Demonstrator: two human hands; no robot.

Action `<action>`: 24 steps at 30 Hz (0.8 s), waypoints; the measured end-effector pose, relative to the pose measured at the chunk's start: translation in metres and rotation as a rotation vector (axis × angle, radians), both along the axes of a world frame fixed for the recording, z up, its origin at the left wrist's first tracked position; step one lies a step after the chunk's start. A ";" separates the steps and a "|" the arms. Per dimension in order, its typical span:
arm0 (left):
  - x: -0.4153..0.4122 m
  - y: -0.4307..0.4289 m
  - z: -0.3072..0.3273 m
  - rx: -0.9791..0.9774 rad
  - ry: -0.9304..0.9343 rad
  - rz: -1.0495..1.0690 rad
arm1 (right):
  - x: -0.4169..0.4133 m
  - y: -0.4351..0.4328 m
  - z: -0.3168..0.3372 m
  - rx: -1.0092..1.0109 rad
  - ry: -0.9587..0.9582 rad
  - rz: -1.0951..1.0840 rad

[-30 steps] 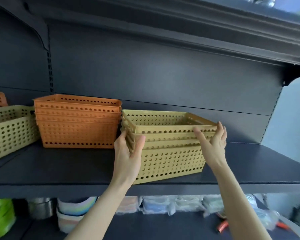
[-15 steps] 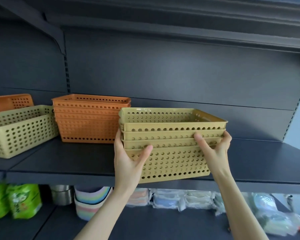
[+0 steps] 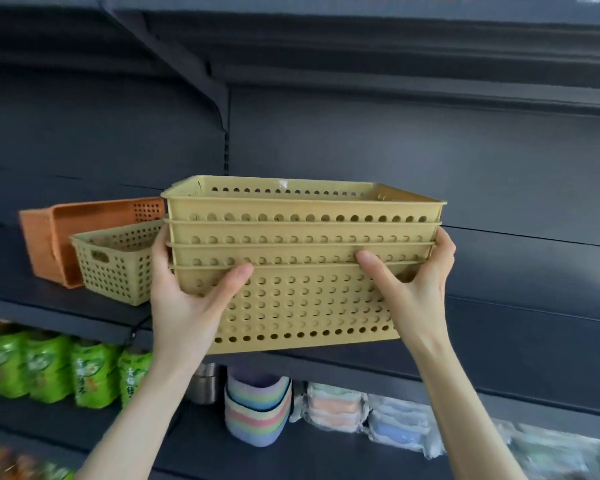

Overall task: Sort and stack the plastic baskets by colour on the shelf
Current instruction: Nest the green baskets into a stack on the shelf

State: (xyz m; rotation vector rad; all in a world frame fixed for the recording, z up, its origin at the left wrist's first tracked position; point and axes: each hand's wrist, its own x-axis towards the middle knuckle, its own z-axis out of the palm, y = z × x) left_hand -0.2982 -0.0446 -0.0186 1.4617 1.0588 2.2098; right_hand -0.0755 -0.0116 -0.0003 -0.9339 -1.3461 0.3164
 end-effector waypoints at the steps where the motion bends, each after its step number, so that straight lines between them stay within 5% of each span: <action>1: -0.016 0.000 0.003 0.006 0.006 0.017 | -0.016 0.004 0.003 0.011 -0.007 0.026; 14: -0.225 0.047 0.041 0.117 0.109 0.139 | -0.229 0.078 0.035 0.186 0.070 0.205; 24: -0.280 0.125 0.034 0.107 0.040 0.220 | -0.304 0.160 0.057 0.097 -0.074 0.129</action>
